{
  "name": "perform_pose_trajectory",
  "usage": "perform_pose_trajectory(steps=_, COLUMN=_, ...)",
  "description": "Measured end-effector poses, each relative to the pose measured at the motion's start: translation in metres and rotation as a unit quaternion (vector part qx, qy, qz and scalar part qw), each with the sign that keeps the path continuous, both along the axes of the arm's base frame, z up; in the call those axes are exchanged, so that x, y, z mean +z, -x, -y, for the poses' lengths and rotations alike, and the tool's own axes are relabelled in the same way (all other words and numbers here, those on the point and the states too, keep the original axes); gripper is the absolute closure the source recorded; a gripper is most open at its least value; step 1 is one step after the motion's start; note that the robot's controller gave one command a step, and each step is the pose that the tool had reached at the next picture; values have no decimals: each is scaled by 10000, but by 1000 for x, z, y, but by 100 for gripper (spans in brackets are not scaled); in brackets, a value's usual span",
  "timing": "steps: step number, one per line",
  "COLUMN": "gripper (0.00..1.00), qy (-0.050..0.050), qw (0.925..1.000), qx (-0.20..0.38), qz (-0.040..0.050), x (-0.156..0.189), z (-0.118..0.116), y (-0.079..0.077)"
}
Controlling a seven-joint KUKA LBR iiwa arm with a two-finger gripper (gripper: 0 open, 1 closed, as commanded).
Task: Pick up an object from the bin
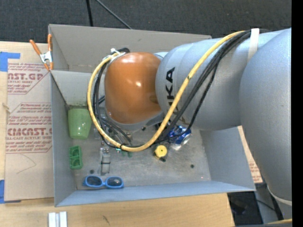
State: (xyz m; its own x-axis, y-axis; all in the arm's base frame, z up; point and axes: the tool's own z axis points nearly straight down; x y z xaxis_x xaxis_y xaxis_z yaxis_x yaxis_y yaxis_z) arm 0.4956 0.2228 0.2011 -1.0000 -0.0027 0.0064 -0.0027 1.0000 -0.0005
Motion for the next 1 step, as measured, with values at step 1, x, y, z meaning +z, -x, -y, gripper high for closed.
perform_pose_trajectory(steps=1, gripper=100, qy=-8, qw=10000, qx=-13, qz=33, x=3, z=1, y=-2)
